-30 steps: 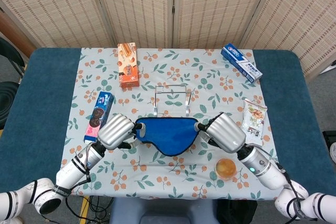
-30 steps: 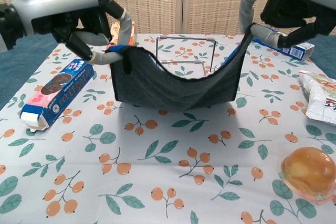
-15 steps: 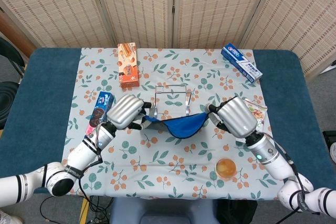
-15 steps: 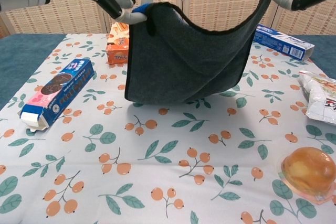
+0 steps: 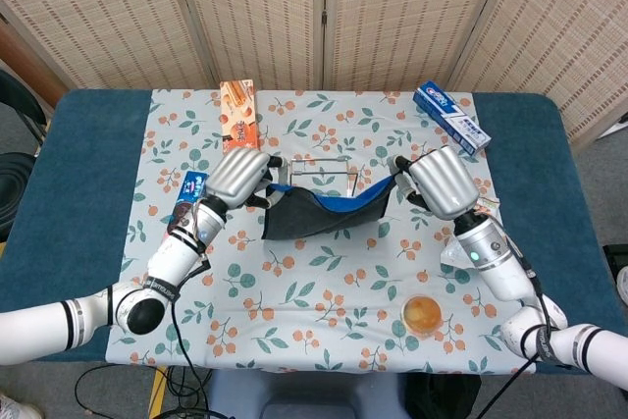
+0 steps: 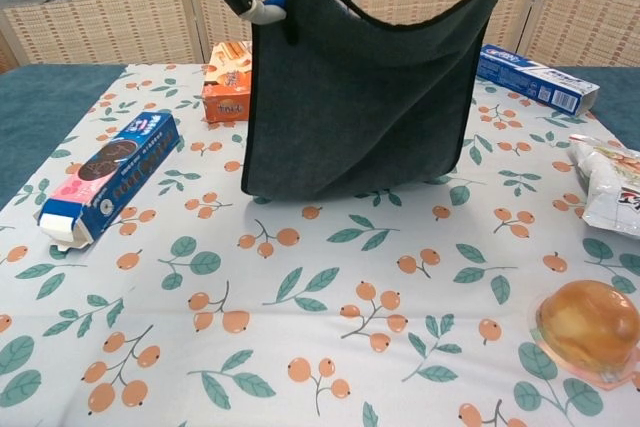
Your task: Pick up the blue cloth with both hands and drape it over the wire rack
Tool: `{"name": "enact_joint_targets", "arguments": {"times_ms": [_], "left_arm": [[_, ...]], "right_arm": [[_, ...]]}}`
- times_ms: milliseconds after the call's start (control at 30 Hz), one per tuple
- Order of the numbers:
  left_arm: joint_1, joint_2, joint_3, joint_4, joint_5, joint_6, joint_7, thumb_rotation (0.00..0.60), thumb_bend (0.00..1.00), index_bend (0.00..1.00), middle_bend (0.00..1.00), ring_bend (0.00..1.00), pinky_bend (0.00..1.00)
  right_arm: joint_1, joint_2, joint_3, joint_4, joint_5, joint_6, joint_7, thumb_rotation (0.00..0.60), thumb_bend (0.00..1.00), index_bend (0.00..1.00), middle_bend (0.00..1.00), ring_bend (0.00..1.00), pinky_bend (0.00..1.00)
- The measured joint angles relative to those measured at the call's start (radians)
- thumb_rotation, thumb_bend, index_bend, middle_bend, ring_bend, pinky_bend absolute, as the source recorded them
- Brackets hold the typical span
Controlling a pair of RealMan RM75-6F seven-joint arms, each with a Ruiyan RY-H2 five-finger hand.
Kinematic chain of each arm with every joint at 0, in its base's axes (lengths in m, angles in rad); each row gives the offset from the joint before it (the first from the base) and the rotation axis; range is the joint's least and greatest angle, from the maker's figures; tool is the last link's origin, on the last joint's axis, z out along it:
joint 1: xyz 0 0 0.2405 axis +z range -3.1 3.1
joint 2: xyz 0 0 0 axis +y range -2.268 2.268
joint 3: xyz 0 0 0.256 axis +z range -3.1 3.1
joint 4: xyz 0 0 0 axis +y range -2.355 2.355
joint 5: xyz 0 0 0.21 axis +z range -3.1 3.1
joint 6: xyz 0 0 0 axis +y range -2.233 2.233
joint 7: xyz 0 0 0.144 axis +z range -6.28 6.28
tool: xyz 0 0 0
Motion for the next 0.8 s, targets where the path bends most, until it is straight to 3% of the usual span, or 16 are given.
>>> {"name": "enact_joint_targets", "arguments": {"times_ms": [500, 800], "left_arm": [[-0.139, -0.101, -0.014, 0.229, -0.196, -0.029, 0.103, 0.6, 0.37, 0.59, 1.0, 0.96, 1.0], [-0.173, -0.117, -0.022, 0.279, -0.283, -0.044, 0.119, 0.6, 0.37, 0.59, 1.0, 0.96, 1.0]], "right_arm": [[0.091, -0.078, 0.054, 0.131, 0.104, -0.085, -0.033, 0.6, 0.56, 0.73, 0.94, 0.91, 1.0], [0.146, -0.097, 0.06, 0.226, 0.116, -0.131, -0.056, 0.6, 0.55, 0.73, 0.94, 0.91, 1.0]]}}
